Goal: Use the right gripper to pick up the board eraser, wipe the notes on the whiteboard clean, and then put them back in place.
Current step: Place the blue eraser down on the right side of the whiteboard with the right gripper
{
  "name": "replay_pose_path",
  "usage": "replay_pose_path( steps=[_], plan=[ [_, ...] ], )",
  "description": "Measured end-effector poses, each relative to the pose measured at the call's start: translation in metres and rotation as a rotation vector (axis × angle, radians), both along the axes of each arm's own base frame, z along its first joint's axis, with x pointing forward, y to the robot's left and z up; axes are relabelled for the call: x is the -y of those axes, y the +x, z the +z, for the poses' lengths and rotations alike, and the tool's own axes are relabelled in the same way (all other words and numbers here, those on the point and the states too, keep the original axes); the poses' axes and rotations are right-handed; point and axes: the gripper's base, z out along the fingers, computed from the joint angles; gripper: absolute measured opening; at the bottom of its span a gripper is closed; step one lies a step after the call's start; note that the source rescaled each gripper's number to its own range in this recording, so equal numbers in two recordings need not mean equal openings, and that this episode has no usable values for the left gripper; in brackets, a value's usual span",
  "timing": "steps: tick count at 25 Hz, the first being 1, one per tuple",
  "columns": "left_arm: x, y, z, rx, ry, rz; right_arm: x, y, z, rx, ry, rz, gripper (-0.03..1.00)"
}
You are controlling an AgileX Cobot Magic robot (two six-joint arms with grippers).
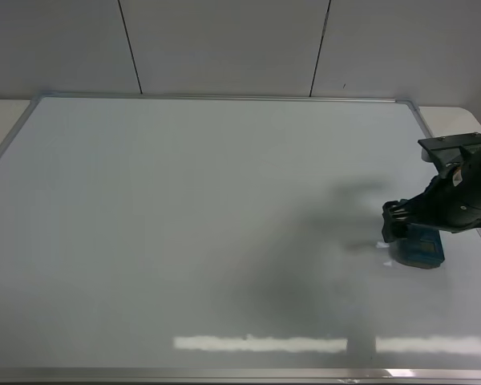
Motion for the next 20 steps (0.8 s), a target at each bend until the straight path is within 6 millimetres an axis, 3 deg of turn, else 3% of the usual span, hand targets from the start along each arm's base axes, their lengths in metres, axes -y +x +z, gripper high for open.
replay_pose_path(
  steps=[12,20],
  plan=[
    [0.0,0.0,0.0,0.0,0.0,0.0,-0.002,-0.001,0.005,0.015,0.035,-0.036,1.0],
    [0.0,0.0,0.0,0.0,0.0,0.0,-0.005,-0.014,0.061,0.234,0.144,-0.037,1.0]
  ],
)
